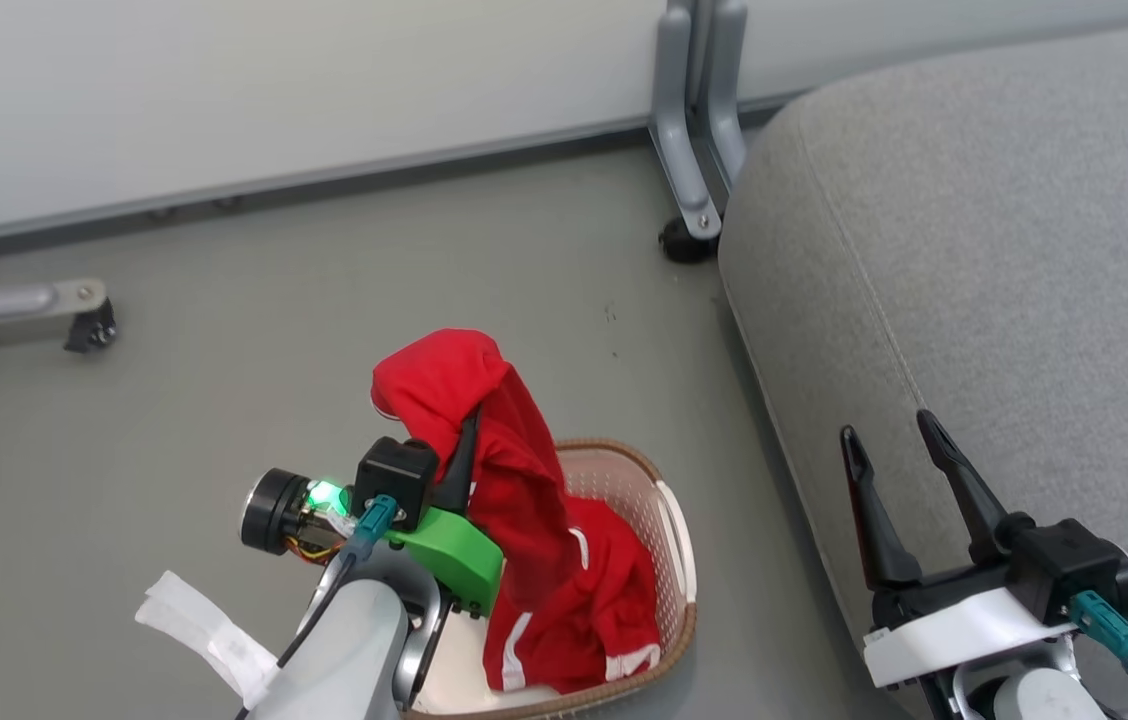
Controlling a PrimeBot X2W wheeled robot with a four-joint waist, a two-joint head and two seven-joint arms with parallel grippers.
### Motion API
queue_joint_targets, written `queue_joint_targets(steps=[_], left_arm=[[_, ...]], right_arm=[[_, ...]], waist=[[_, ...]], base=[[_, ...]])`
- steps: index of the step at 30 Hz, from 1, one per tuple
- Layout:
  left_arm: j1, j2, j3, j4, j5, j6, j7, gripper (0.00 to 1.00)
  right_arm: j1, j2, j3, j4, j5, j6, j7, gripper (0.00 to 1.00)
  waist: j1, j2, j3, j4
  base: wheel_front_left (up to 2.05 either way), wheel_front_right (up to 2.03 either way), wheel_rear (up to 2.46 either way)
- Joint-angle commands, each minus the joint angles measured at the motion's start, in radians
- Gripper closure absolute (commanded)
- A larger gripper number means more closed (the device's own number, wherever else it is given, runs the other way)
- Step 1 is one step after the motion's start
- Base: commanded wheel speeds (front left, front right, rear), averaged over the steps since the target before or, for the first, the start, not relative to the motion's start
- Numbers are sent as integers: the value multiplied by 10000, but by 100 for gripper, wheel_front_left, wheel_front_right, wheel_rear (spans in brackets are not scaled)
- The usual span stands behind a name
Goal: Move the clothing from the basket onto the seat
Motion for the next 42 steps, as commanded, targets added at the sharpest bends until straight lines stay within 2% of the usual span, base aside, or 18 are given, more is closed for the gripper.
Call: queue_joint_targets(steps=[1,6,14,19,26,32,42], left_arm=[[188,4,51,-159,29,-68,-38,100],[230,1,23,-621,-51,-172,-39,100],[126,0,-441,-1306,-164,-79,-39,100],[-204,-4,-1079,-1594,-353,-144,-39,100],[-578,0,-2102,-1986,-818,-199,-39,100],[-831,-5,-3080,-2272,-1175,-318,136,100],[-1178,0,-4353,-2931,-1840,-286,621,100]], right_arm=[[207,45,-103,-17,109,1,-30,0],[425,88,-43,-89,136,1,-30,0],[577,146,233,-94,204,1,-30,0],[449,-11,1016,-98,641,1,-30,0],[-150,-721,2934,80,1189,1,-30,0],[-653,-1012,3554,322,1332,1,-30,0],[-1023,-1253,3884,1073,1478,1,-30,0]], waist=[[1,0,-985,497],[1,0,-1173,607],[1,0,-1319,776],[1,0,-1285,890],[1,0,-1218,889],[1,0,-1222,831],[1,0,-1175,745]], base=[[0,0,0],[0,0,0],[0,0,0],[0,0,0],[0,0,0],[0,0,0],[0,0,0]])
